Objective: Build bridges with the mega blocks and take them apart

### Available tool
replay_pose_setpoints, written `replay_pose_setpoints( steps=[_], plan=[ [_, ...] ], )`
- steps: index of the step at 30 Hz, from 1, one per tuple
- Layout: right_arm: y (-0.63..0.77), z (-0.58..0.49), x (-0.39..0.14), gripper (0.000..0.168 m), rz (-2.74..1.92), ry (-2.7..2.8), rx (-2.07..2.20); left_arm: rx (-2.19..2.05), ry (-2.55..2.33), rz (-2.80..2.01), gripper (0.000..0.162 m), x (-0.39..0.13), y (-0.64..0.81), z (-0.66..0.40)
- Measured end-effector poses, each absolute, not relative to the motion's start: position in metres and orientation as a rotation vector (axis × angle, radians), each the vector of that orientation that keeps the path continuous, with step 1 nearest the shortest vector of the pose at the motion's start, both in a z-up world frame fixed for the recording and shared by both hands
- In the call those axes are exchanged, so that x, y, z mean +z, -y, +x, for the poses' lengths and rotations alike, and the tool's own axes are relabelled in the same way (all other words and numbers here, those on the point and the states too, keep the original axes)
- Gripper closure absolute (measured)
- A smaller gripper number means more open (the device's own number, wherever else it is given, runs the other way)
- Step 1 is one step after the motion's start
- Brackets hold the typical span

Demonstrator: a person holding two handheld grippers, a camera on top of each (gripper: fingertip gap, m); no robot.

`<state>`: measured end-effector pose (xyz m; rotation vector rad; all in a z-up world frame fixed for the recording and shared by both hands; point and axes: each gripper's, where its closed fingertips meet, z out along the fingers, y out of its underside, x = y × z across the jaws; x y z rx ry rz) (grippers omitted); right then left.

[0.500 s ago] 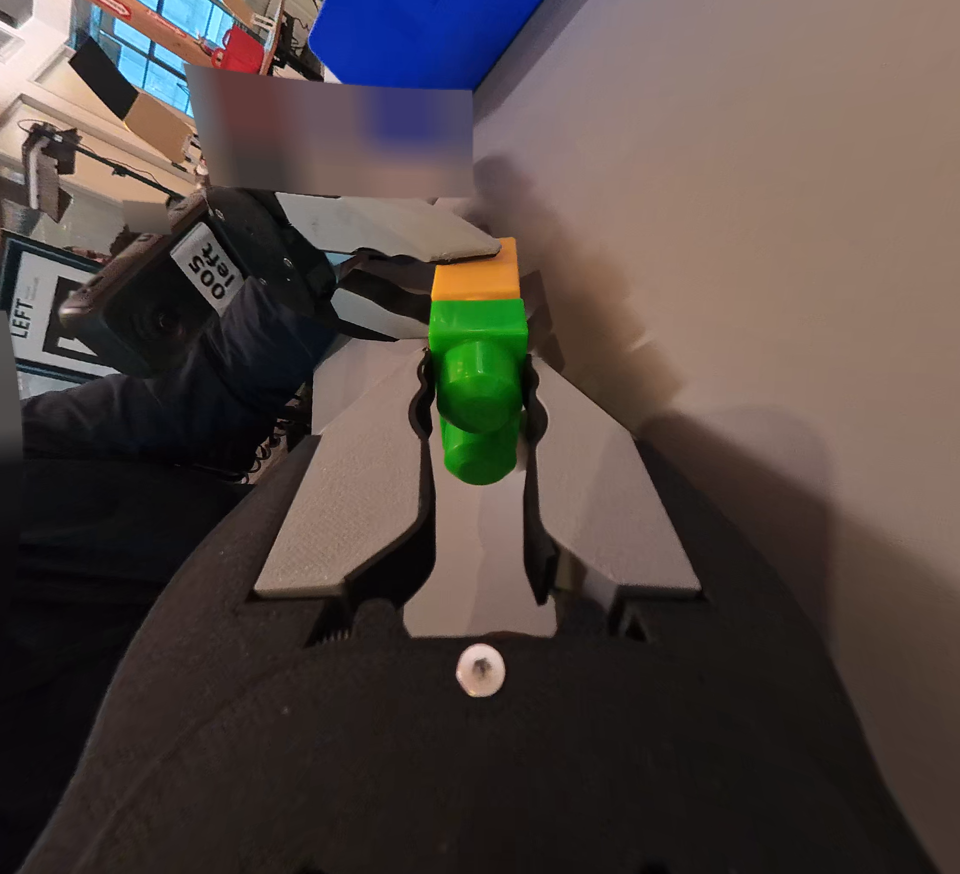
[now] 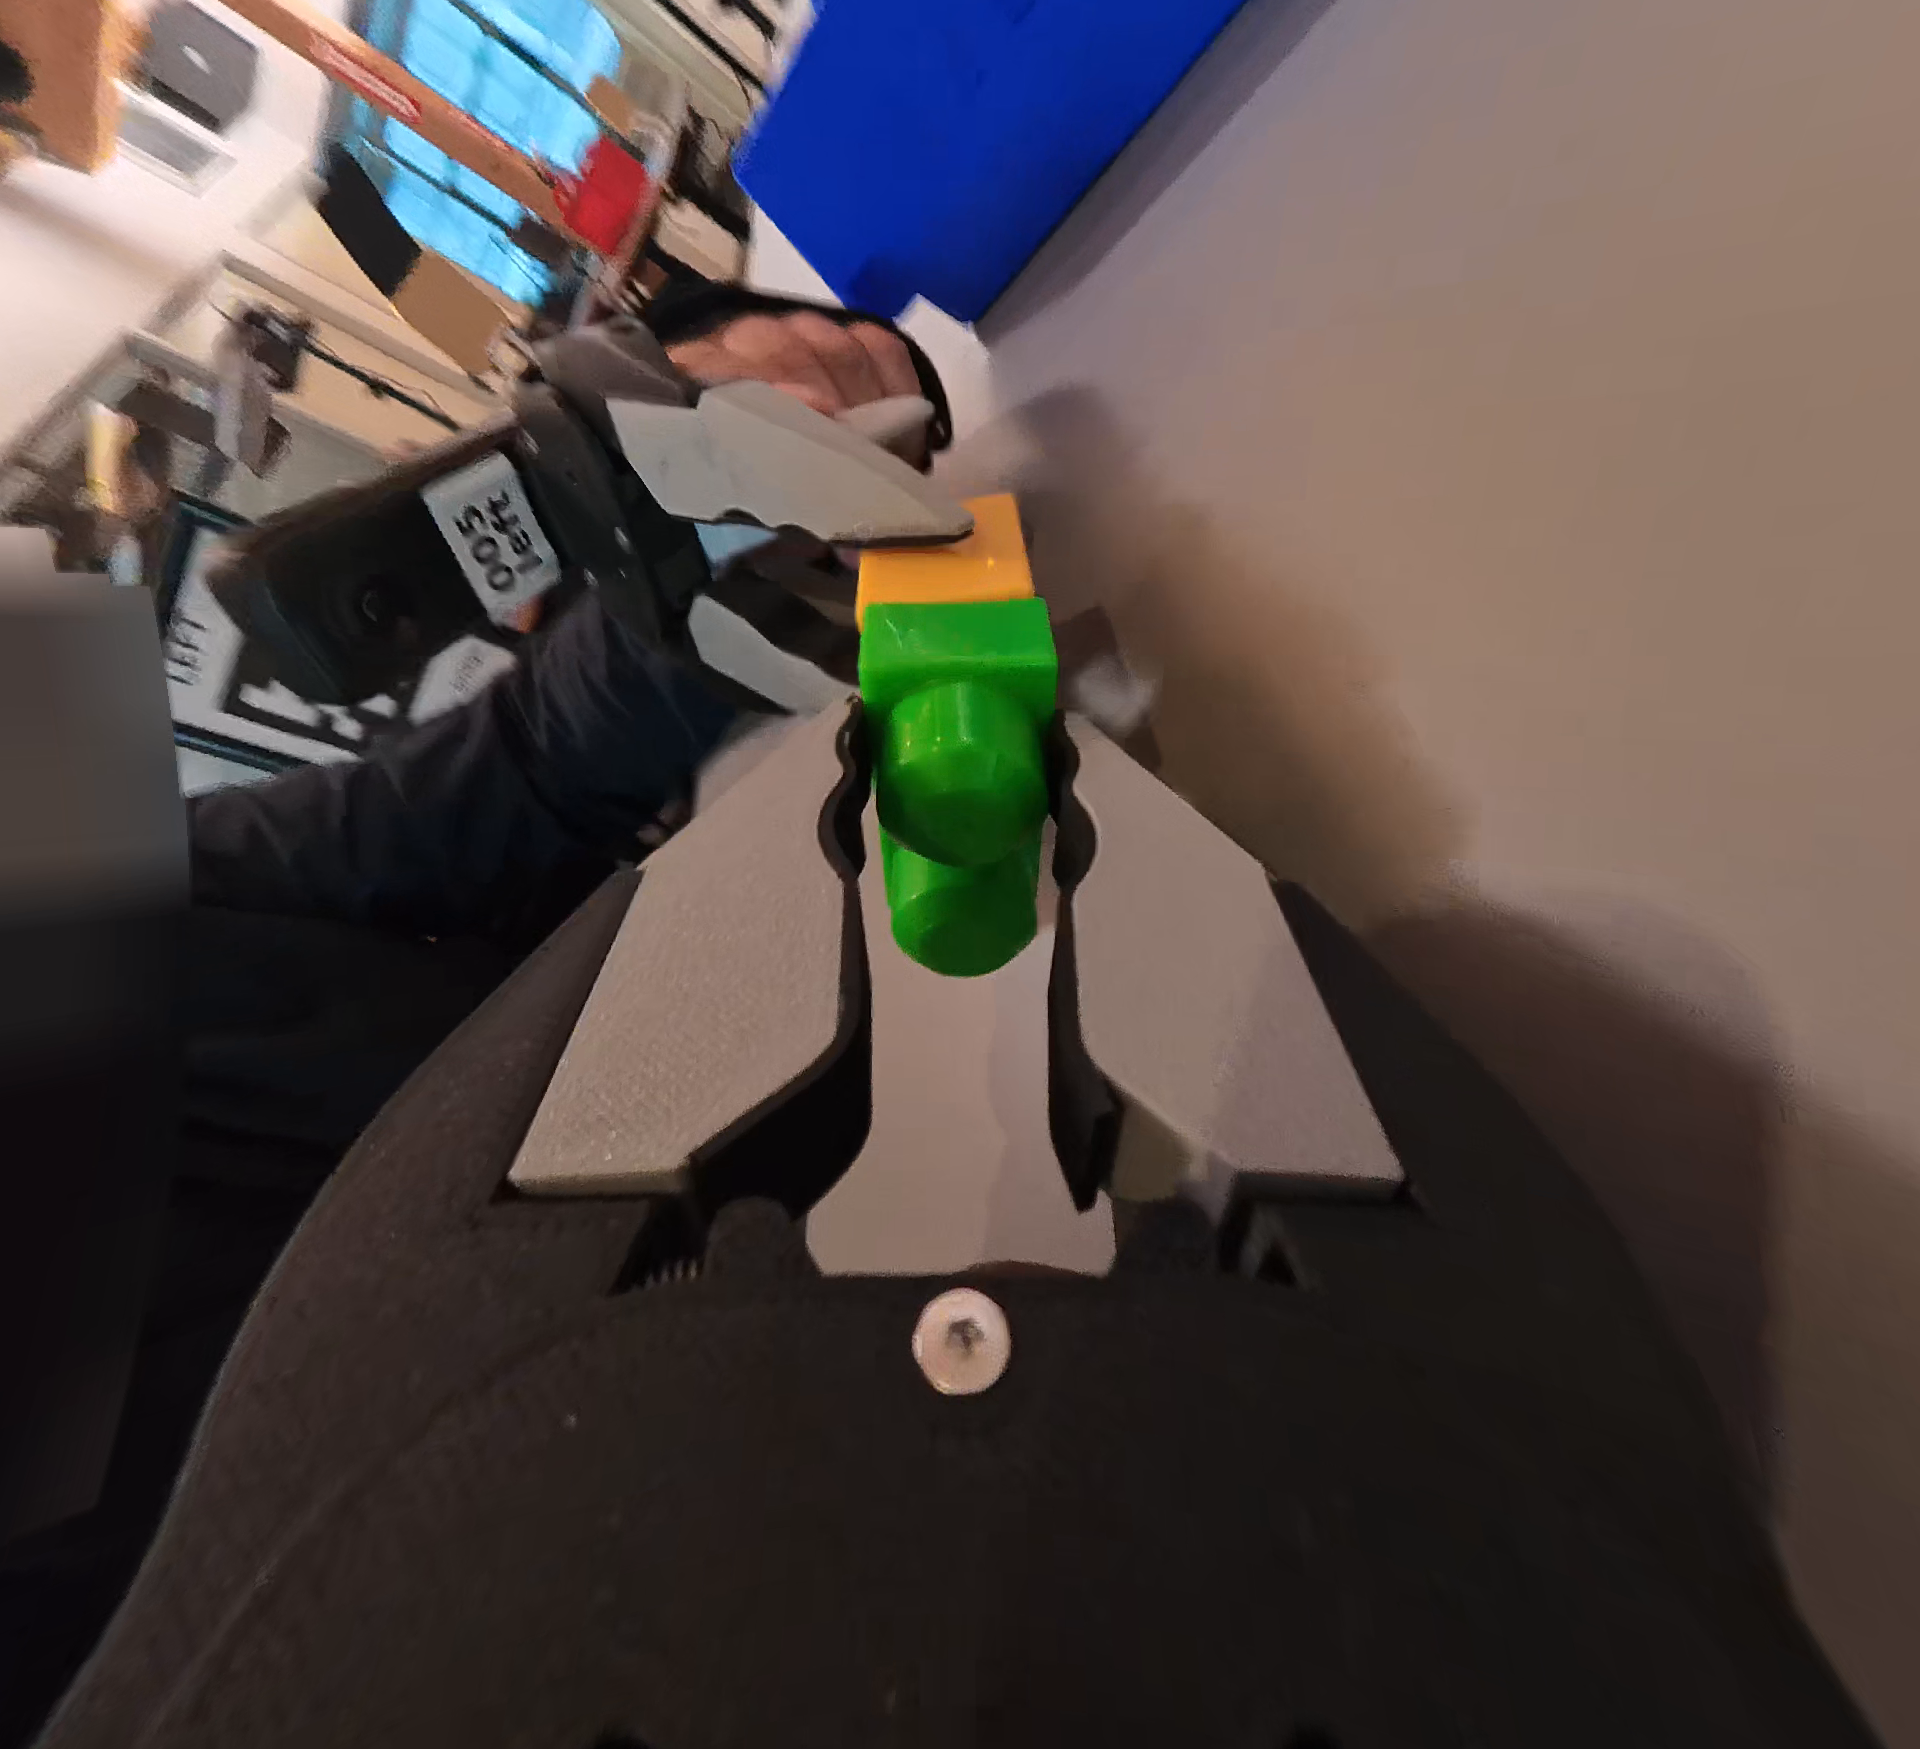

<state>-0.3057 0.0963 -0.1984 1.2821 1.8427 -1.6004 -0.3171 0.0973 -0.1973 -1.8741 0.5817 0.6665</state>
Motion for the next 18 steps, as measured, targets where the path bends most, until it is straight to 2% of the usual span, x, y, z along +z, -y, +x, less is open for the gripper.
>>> replay_pose_setpoints(
  steps=[3,8,12,15,18],
  plan=[
    [-0.095,-0.311,-0.167,0.138,1.206,-1.668,-1.777,0.604,-0.469,-1.786,0.127,-0.163,-0.098,-0.316],
    [-0.091,-0.308,-0.145,0.138,1.151,-1.658,-1.918,0.623,-0.346,-1.772,0.126,-0.140,-0.078,-0.317],
    [-0.098,-0.312,-0.136,0.137,1.176,-1.640,-1.996,0.571,-0.093,-1.745,0.150,-0.113,-0.043,-0.341],
    [-0.106,-0.316,-0.134,0.137,1.212,-1.595,-2.041,0.550,0.121,-1.762,0.138,-0.099,0.003,-0.380],
    [-0.113,-0.316,-0.133,0.137,1.229,-1.552,-2.067,0.613,0.379,-1.950,0.137,-0.108,0.066,-0.443]
  ],
)
